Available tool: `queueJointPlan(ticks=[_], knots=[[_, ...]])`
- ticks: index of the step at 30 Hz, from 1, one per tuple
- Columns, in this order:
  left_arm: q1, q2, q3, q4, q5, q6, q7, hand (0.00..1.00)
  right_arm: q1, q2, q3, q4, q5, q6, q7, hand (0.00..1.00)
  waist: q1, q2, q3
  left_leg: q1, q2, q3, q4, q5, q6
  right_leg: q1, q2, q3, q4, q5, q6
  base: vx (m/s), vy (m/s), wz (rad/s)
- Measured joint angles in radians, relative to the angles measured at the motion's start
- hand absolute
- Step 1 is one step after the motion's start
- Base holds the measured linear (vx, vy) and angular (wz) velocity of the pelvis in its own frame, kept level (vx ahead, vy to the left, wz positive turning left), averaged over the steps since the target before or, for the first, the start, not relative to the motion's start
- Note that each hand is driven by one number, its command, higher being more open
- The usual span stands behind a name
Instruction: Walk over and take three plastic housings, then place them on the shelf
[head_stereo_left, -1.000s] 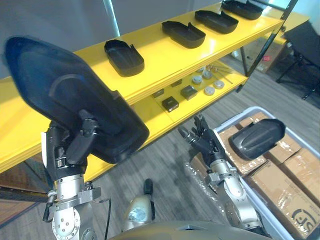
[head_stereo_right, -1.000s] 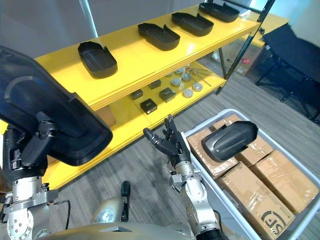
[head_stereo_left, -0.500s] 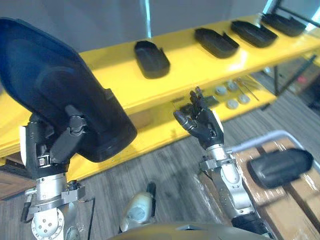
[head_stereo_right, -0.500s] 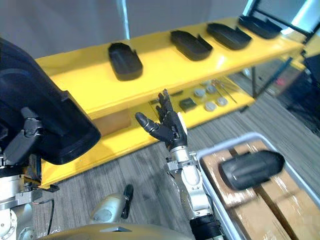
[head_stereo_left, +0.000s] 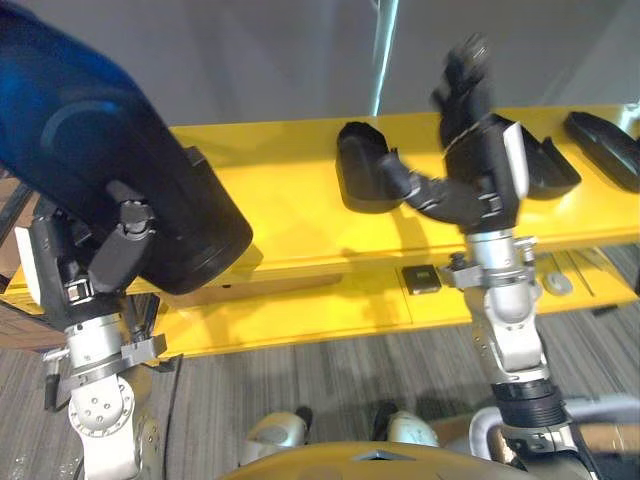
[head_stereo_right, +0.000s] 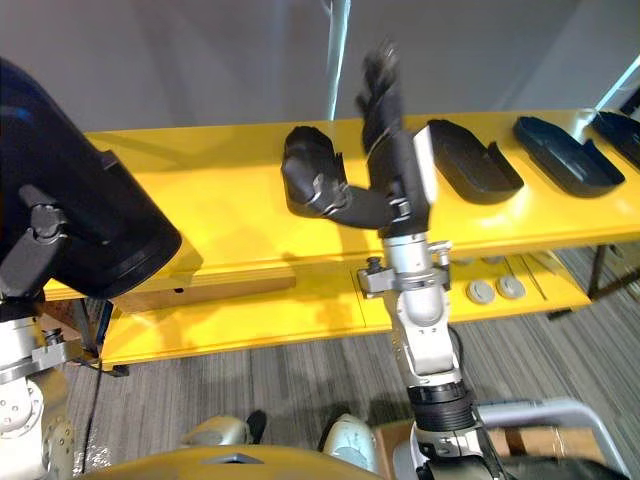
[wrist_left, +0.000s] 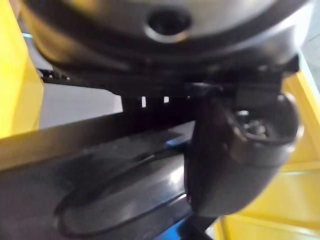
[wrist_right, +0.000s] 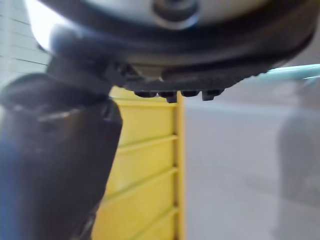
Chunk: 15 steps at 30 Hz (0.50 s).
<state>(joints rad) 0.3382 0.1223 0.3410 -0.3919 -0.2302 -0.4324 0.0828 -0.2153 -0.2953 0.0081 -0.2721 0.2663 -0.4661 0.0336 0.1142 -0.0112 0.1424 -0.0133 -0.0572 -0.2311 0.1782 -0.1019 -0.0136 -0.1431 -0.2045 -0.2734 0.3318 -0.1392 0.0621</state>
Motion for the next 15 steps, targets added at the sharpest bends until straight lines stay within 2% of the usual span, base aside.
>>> queueJointPlan(ticks=[1, 2, 3, 5, 7, 8, 9, 11, 12, 13, 14, 15], knots=[[0.015, 0.001, 0.001, 0.000, -0.007, 0.000, -0.006, 0.00, -0.034, -0.014, -0.013, -0.005, 0.022, -0.004, -0.002, 1.00, 0.000, 0.007, -0.006, 0.000, 0.023, 0.011, 0.017, -0.013, -0.021, 0.024, 0.009, -0.033, -0.021, 0.040, -0.018, 0.24, -0.241, 0.61], [0.029, -0.006, -0.005, 0.004, -0.014, 0.002, -0.024, 0.00, -0.061, -0.030, -0.032, -0.004, 0.035, -0.002, -0.003, 1.00, 0.009, 0.031, -0.018, -0.015, 0.053, 0.030, 0.062, -0.036, -0.041, 0.060, 0.039, -0.068, -0.058, 0.049, -0.032, 0.30, -0.254, 0.61], [0.030, -0.007, -0.018, 0.008, -0.039, 0.002, -0.055, 0.00, -0.067, -0.033, -0.051, 0.005, 0.035, -0.002, -0.005, 1.00, 0.007, 0.041, -0.019, -0.036, 0.081, 0.100, 0.117, -0.040, -0.040, 0.110, 0.056, -0.110, -0.107, 0.060, -0.043, 0.32, -0.211, 0.65], [0.028, -0.009, -0.035, 0.008, -0.068, 0.002, -0.090, 0.00, -0.066, -0.033, -0.068, 0.035, 0.034, 0.007, -0.009, 1.00, 0.005, 0.046, -0.019, -0.046, 0.108, 0.209, 0.158, -0.043, -0.043, 0.167, 0.071, -0.140, -0.160, 0.074, -0.052, 0.25, -0.151, 0.54], [0.016, -0.015, -0.083, 0.008, -0.079, 0.001, -0.115, 0.00, -0.032, -0.032, -0.084, 0.064, 0.037, 0.045, 0.003, 1.00, -0.005, 0.058, -0.019, -0.056, 0.172, 0.376, 0.165, -0.067, -0.027, 0.222, 0.071, -0.178, -0.209, 0.075, -0.054, 0.19, -0.075, 0.54], [0.013, -0.016, -0.097, 0.008, -0.078, 0.001, -0.119, 0.00, -0.014, -0.029, -0.088, 0.064, 0.037, 0.051, 0.010, 1.00, -0.012, 0.058, -0.019, -0.064, 0.197, 0.407, 0.166, -0.067, -0.027, 0.234, 0.069, -0.191, -0.219, 0.075, -0.054, 0.20, 0.047, 0.74], [0.001, -0.025, -0.125, 0.009, -0.075, 0.001, -0.131, 0.00, 0.033, -0.010, -0.095, 0.064, 0.035, 0.072, 0.033, 1.00, -0.036, 0.061, -0.016, -0.095, 0.272, 0.466, 0.169, -0.064, -0.030, 0.253, 0.049, -0.204, -0.238, 0.077, -0.050, 0.15, 0.106, 0.54], [-0.011, -0.028, -0.146, 0.013, -0.072, 0.002, -0.134, 0.00, 0.059, -0.009, -0.097, 0.064, 0.043, 0.084, 0.044, 1.00, -0.047, 0.056, -0.013, -0.121, 0.305, 0.474, 0.163, -0.046, -0.049, 0.254, 0.026, -0.207, -0.240, 0.081, -0.042, 0.13, 0.166, 0.27], [-0.023, -0.027, -0.161, 0.018, -0.071, 0.003, -0.136, 0.00, 0.077, -0.011, -0.098, 0.067, 0.071, 0.088, 0.053, 1.00, -0.051, 0.060, -0.013, -0.122, 0.317, 0.471, 0.127, -0.004, -0.053, 0.255, 0.009, -0.207, -0.236, 0.086, -0.029, 0.15, 0.303, -0.03], [-0.028, -0.028, -0.171, 0.020, -0.071, 0.004, -0.140, 0.00, 0.091, -0.011, -0.097, 0.068, 0.104, 0.088, 0.061, 1.00, -0.061, 0.079, -0.016, -0.101, 0.323, 0.453, 0.060, 0.113, -0.053, 0.256, -0.015, -0.197, -0.217, 0.079, 0.012, 0.20, 0.421, -0.27], [-0.029, -0.027, -0.174, 0.023, -0.072, 0.008, -0.149, 0.00, 0.093, -0.010, -0.097, 0.070, 0.115, 0.086, 0.064, 1.00, -0.066, 0.100, -0.017, -0.071, 0.315, 0.431, 0.044, 0.148, -0.108, 0.253, -0.035, -0.172, -0.188, 0.065, 0.063, 0.17, 0.387, -0.33], [-0.031, -0.024, -0.174, 0.025, -0.073, 0.020, -0.157, 0.00, 0.095, -0.004, -0.097, 0.073, 0.120, 0.085, 0.064, 1.00, -0.071, 0.100, -0.017, -0.056, 0.298, 0.431, 0.035, 0.120, -0.128, 0.248, -0.055, -0.159, -0.176, 0.066, 0.070, 0.13, 0.424, -0.33]])
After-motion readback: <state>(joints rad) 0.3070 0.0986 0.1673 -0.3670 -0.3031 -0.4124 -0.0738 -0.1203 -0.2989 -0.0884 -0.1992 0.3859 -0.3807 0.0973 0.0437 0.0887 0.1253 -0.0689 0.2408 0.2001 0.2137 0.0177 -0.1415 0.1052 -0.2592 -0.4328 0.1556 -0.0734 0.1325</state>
